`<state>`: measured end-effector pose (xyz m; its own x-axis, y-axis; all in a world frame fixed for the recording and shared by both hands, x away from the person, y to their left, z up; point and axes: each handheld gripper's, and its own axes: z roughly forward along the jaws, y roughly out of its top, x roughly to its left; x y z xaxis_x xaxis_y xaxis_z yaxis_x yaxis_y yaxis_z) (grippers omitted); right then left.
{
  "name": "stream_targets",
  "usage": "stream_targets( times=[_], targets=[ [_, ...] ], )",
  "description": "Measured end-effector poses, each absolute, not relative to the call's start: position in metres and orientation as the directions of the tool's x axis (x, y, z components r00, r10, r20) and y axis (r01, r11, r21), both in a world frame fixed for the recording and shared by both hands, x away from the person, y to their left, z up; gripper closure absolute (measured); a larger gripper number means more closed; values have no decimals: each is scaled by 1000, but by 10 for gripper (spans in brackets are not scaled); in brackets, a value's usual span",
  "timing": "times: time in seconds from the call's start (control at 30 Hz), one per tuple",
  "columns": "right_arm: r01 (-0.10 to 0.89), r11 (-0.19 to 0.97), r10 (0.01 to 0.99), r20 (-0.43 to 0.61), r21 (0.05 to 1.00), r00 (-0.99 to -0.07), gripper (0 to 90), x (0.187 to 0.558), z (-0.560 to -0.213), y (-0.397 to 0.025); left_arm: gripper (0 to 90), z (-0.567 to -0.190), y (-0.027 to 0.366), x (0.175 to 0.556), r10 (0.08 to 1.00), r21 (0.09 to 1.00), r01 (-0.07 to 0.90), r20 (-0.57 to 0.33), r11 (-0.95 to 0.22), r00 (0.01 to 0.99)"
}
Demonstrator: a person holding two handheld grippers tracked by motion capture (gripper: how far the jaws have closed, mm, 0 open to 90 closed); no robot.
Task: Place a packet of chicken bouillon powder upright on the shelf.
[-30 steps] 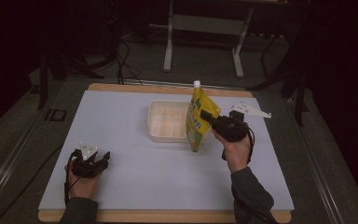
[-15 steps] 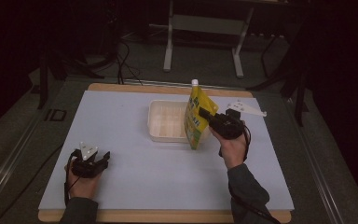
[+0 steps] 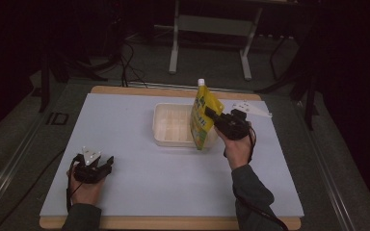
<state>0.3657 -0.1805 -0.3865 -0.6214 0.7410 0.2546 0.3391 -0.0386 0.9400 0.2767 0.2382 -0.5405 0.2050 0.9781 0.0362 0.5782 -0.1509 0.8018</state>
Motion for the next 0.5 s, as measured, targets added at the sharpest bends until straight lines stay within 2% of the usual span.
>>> stream_targets(
  times=[0.5],
  targets=[
    [324,-46,755,245,945,-608,900,374,-389,-178,488,-540,239,276,977,801,579,38,-154,208]
  ],
)
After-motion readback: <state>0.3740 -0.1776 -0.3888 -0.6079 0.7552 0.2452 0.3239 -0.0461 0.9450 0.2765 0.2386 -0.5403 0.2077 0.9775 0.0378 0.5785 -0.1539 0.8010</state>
